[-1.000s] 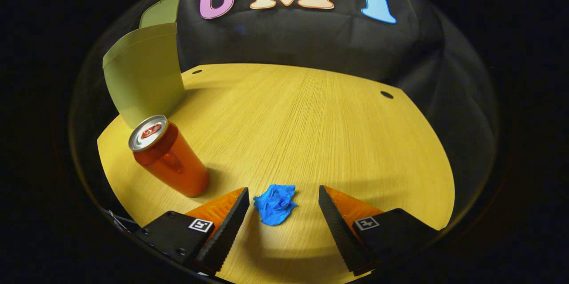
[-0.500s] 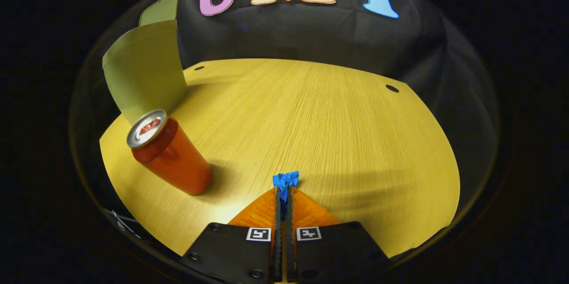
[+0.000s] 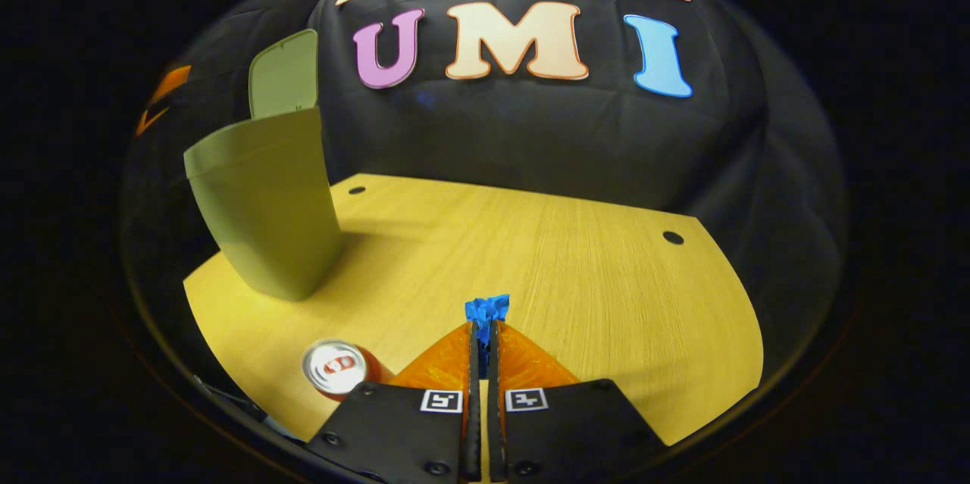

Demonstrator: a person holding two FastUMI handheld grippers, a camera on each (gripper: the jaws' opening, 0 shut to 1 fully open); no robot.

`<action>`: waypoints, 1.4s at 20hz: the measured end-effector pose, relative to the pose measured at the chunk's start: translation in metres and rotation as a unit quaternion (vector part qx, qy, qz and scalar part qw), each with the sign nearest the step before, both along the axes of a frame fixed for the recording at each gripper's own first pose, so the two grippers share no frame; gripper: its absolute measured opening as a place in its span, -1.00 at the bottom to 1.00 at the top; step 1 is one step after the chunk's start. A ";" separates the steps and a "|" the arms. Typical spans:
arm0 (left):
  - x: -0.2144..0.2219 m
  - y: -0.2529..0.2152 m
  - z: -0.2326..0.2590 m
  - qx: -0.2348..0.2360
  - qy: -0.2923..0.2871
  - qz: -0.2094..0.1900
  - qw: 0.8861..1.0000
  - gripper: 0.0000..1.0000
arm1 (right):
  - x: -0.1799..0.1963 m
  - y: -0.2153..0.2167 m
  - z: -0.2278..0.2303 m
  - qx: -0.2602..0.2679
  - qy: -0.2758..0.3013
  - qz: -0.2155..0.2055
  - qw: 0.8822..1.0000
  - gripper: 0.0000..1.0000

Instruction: Press the lid of the desktop garbage bin to open it, pick up the crumpled paper on the desktop and throw it into the bin, then pick up the pop can on the desktop and drop it into the bin, and finally close the garbage bin lid.

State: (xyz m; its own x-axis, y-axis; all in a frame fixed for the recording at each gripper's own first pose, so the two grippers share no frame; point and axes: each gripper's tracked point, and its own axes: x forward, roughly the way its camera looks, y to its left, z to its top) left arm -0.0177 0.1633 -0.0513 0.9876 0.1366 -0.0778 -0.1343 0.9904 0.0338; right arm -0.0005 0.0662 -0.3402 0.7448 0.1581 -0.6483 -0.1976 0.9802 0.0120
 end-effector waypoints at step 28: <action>0.000 0.097 -0.059 -0.004 0.062 0.017 0.998 0.93 | 0.104 0.319 0.175 0.152 -0.167 0.188 0.956 -0.85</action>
